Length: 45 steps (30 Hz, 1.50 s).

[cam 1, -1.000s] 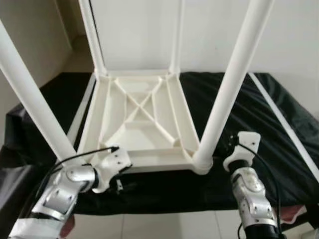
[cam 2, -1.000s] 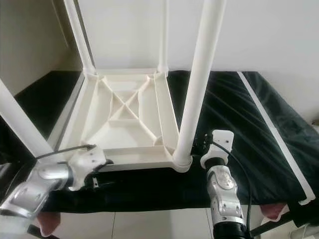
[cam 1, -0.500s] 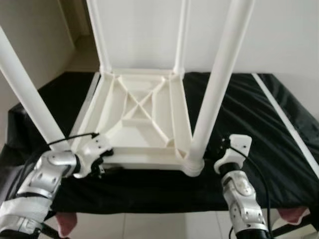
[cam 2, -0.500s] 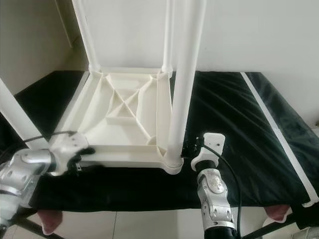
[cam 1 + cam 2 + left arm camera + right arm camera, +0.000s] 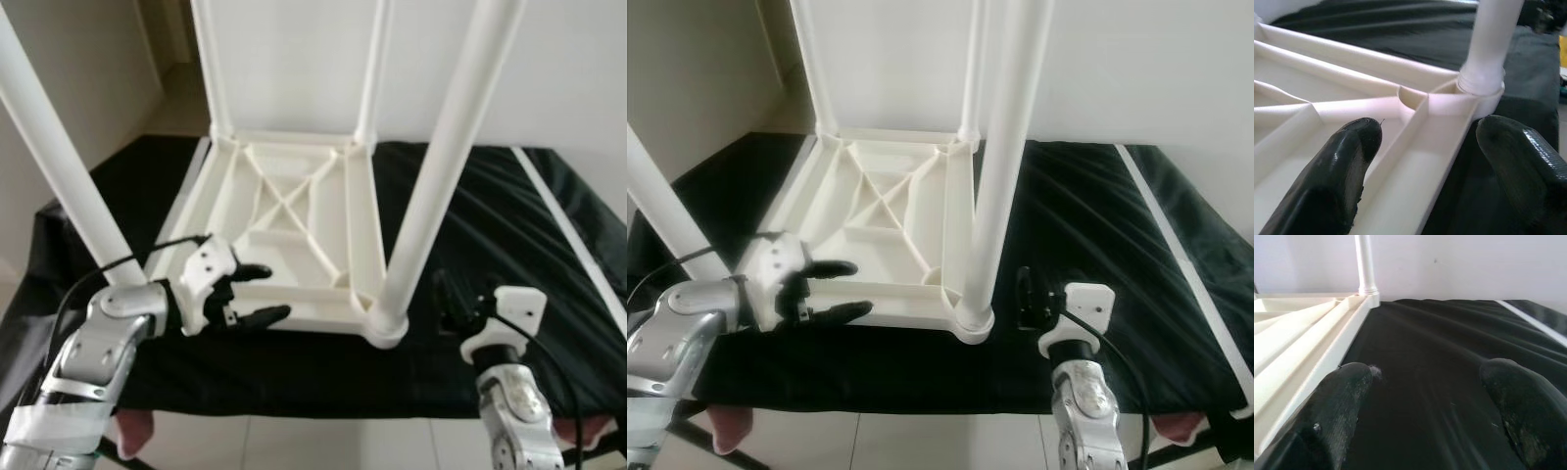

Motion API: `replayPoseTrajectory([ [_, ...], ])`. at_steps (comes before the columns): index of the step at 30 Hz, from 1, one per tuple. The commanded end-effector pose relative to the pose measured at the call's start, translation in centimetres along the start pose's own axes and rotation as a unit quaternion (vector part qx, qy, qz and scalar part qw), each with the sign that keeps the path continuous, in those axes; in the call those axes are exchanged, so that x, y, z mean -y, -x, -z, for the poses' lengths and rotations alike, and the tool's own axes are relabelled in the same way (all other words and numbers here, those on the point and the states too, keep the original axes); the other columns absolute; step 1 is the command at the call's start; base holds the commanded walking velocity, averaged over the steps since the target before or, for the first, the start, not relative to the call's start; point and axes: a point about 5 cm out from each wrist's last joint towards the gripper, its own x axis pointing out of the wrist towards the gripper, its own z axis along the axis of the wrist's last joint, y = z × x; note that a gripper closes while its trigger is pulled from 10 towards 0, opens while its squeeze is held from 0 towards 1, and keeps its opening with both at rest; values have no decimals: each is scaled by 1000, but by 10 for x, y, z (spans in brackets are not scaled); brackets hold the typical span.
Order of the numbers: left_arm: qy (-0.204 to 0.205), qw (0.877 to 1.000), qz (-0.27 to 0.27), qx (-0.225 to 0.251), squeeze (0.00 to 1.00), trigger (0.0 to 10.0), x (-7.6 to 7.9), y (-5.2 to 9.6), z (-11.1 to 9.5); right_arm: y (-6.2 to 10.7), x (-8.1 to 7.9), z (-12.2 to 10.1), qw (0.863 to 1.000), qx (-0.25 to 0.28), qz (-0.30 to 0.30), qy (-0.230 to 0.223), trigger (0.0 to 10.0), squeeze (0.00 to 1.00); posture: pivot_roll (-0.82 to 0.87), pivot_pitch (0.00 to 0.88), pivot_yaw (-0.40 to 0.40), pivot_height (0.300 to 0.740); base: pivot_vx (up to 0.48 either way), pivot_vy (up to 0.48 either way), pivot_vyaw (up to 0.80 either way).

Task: Building children table

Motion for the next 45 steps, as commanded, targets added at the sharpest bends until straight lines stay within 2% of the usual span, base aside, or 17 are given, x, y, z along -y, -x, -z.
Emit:
replayPoseTrajectory([
  [1,-5,998,-69,5,0,10000,-10,1,1,4,3,-3,1000,-1,3,2,10000,0,-31,0,-14,740,0,0,0],
  [4,-12,993,-117,13,0,10000,-15,-2,0,13,6,-7,1000,0,-4,6,10000,0,-33,0,-12,740,0,0,0],
  [6,9,985,-172,23,0,10000,-21,-8,0,25,5,-11,999,-7,-46,3,10000,0,-38,0,-7,740,0,0,0],
  [8,11,978,-207,25,0,10000,-25,-11,0,31,3,-13,997,-14,-72,-8,10000,0,-44,0,-1,740,0,0,0],
  [10,11,978,-207,25,0,10000,-25,-11,0,31,3,-13,997,-14,-72,-8,10000,0,-44,0,-1,740,0,0,0],
  [11,28,977,-210,21,0,10000,-25,-12,2,34,1,-14,996,-18,-84,0,10000,0,-44,0,0,740,0,0,0],
  [12,28,977,-210,21,0,10000,-25,-12,2,34,1,-14,996,-18,-84,0,10000,0,-44,0,0,740,0,0,0],
  [14,52,975,-216,23,0,10000,-21,-19,2,40,-6,-16,992,-30,-123,7,10000,0,-44,0,3,740,0,0,0],
  [16,49,974,-221,29,0,10000,-19,-20,0,41,-7,-17,990,-32,-136,13,10000,0,-41,1,5,740,0,0,0],
  [17,43,975,-215,27,0,10000,-17,-22,1,43,-9,-19,985,-39,-167,25,10000,0,-38,3,2,740,0,0,0],
  [20,30,978,-207,19,0,10000,-13,-23,5,39,-10,-23,978,-43,-201,30,10000,0,-42,2,6,740,0,0,0],
  [26,18,983,-183,18,0,10000,-11,-20,3,41,-23,-32,962,-52,-270,11,10000,0,-36,0,4,740,0,0,0],
  [31,0,984,-180,-15,0,10000,-14,-15,9,37,-37,-33,956,-48,-290,-5,10000,0,-31,0,0,740,0,0,0],
  [39,-2,972,-237,-2,0,10000,-18,-22,7,30,-46,-30,961,-38,-274,-21,10000,0,-24,0,-8,740,0,0,0],
  [42,18,968,-250,20,0,10000,-14,-29,4,30,-50,-28,960,-42,-274,-31,10000,0,-22,0,-9,740,0,0,0],
  [43,54,967,-245,41,0,10000,-9,-34,4,33,-50,-25,959,-51,-278,-40,10000,0,-22,0,-6,740,0,0,0],
  [45,67,967,-243,48,0,10000,-7,-36,4,34,-49,-25,958,-53,-280,-39,10000,0,-25,0,-4,740,0,0,0],
])
